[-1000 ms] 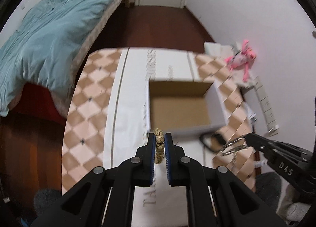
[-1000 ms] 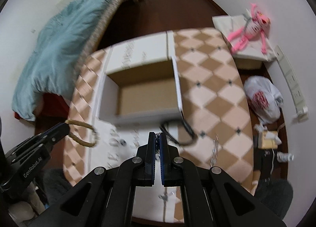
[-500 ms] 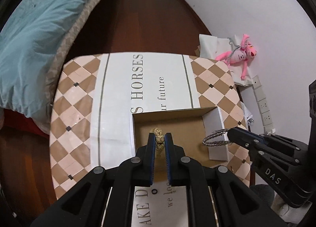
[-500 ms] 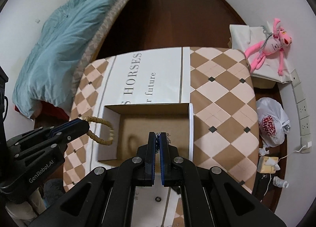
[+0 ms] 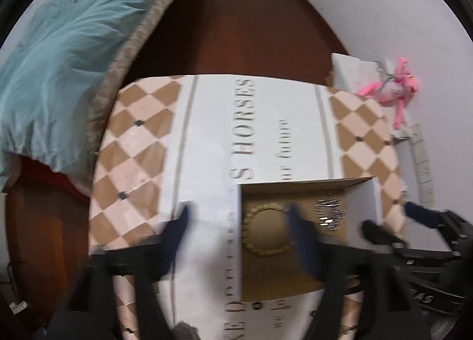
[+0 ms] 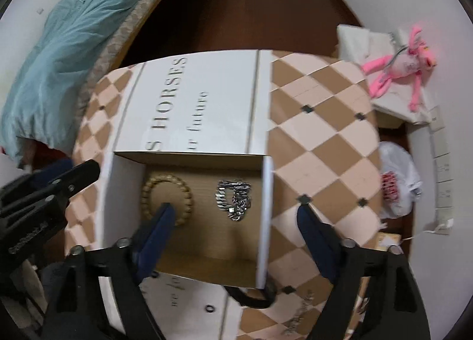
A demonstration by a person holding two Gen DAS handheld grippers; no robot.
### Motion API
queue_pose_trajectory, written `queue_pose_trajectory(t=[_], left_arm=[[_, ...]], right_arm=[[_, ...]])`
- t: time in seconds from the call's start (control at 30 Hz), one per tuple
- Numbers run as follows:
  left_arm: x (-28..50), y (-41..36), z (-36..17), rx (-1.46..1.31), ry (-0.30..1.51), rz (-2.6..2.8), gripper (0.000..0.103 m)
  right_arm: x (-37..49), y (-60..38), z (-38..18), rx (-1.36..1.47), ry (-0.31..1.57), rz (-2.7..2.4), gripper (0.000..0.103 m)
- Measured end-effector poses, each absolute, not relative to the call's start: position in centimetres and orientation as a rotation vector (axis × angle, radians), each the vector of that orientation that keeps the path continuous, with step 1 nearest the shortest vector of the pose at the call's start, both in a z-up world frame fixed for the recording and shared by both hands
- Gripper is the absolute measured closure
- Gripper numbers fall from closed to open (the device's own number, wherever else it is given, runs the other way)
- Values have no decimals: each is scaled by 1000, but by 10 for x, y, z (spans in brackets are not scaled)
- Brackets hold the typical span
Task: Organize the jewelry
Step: 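Open both tools inside the box and withdraw them, then grasp a silver chain with the right tool while the left tool grasps a small black ring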
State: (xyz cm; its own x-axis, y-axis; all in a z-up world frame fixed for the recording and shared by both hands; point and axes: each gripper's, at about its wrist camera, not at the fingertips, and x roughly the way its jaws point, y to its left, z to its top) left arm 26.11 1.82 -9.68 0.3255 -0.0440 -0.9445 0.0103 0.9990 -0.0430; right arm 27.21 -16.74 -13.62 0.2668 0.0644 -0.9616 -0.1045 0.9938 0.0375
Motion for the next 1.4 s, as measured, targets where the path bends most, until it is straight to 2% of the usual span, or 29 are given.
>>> queue_pose_trajectory(t=[0.03, 0.13, 0.17, 0.53, 1.4], left_arm=[[256, 20, -99, -12, 1229, -11, 11], [245, 24, -106, 5, 1215, 30, 9], [241, 25, -109, 4, 1216, 36, 9], [208, 26, -112, 5, 1187, 75, 7], [118, 20, -11, 2, 968, 43, 7]], right_arm=[[270, -167, -137, -61, 1291, 89, 16], [259, -167, -145, -120, 1278, 24, 4], [255, -168, -147, -126, 1277, 14, 3], [225, -175, -150, -114, 1242, -36, 3], [122, -181, -28, -64, 948, -56, 3]])
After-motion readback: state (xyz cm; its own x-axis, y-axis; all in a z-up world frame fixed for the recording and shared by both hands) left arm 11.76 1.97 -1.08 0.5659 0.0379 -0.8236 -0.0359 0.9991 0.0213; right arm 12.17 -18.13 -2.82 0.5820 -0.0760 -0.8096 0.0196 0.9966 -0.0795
